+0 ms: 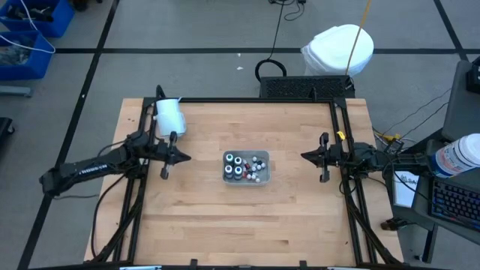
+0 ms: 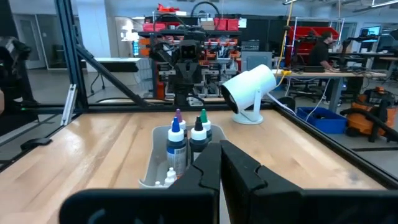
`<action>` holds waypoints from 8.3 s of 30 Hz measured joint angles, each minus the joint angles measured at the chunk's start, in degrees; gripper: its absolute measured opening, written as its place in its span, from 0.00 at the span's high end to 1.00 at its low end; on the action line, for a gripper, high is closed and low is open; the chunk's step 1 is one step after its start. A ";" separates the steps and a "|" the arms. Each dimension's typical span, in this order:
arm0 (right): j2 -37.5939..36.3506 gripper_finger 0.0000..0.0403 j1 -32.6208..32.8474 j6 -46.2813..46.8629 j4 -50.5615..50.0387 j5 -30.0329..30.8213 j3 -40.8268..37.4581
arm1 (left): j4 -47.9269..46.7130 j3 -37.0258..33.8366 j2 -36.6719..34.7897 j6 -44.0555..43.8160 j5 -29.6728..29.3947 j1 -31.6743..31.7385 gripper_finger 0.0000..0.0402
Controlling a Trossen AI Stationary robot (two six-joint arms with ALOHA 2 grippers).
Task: Pick & Place food coloring
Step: Return to Home Position
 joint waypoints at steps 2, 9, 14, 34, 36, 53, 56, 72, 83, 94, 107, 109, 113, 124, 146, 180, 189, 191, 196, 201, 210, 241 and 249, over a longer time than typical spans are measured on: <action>0.00 1.00 0.09 0.17 0.00 0.00 -0.02 | 1.20 0.00 0.02 -0.20 -4.00 -4.76 1.00; 0.00 1.00 0.09 0.11 -0.07 -1.29 -0.04 | 1.02 0.00 0.02 6.40 -19.60 -21.24 1.00; 0.00 1.00 0.09 0.07 0.20 -2.99 -0.04 | 3.39 0.00 -0.02 10.90 -22.24 -22.48 1.00; 0.00 1.00 0.08 0.30 1.33 -4.22 -0.04 | -7.79 0.83 -16.14 9.73 -16.40 -18.68 1.00; 0.00 1.00 0.09 0.29 1.34 -4.22 -0.04 | -7.81 0.85 -15.68 9.73 -16.40 -18.68 1.00; 0.13 1.00 0.07 1.42 1.34 -4.04 -0.04 | -7.12 0.81 -15.65 5.24 -16.38 -18.68 0.95; 0.13 1.00 0.08 1.43 1.39 -4.04 -0.04 | -6.96 0.79 -15.65 5.29 -16.38 -18.68 0.97; 0.13 1.00 0.09 1.44 1.38 -4.02 -0.04 | -6.69 0.79 -15.65 5.25 -16.38 -18.68 0.87; 0.13 1.00 0.08 1.45 1.38 -4.02 -0.04 | -6.63 0.79 -15.65 5.25 -16.38 -18.68 0.86; 0.13 1.00 0.09 1.44 1.38 -4.02 -0.04 | -6.61 0.79 -15.65 5.25 -16.40 -18.68 0.86; 0.13 1.00 0.09 1.46 1.38 -4.02 -0.04 | -6.61 0.79 -15.65 5.28 -16.40 -18.68 0.86; 0.13 1.00 0.07 1.46 1.38 -4.02 -0.04 | -6.61 0.79 -15.65 5.28 -16.40 -18.68 0.86; 0.13 1.00 0.09 1.44 1.38 -4.02 -0.04 | -6.61 0.79 -15.65 5.27 -16.40 -18.68 0.86; 0.13 1.00 0.08 1.45 1.38 -4.01 -0.05 | -6.61 0.79 -15.65 5.28 -16.40 -18.68 0.86; 0.11 1.00 0.09 1.44 1.38 -4.00 -0.04 | -6.61 0.79 -15.64 5.28 -16.40 -18.68 0.86; 0.13 1.00 0.07 1.46 1.40 -4.00 -0.04 | -6.61 0.79 -15.64 5.28 -16.41 -18.68 0.86; 0.11 1.00 0.09 1.46 1.38 -4.00 -0.04 | -6.61 0.79 -15.64 5.28 -16.41 -18.68 0.86; 0.11 1.00 0.09 1.46 1.38 -4.00 -0.05 | -6.61 0.79 -15.64 5.28 -16.42 -18.68 0.86; 0.11 1.00 0.09 1.46 1.38 -4.02 -0.04 | -6.61 0.79 -15.64 5.28 -16.42 -18.68 0.86; 0.12 1.00 0.08 1.45 1.38 -4.01 -0.05 | -6.61 0.79 -15.65 5.28 -16.42 -18.68 0.86; 0.13 1.00 0.07 1.46 1.38 -4.02 -0.07 | -6.61 0.79 -15.65 5.28 -16.42 -18.68 0.86; 0.11 1.00 0.09 1.46 1.38 -4.01 -0.07 | -6.61 0.79 -15.65 5.28 -16.41 -18.69 0.86; 0.11 1.00 0.08 1.46 1.39 -4.01 -0.06 | -6.61 0.79 -15.65 5.28 -16.41 -18.68 0.86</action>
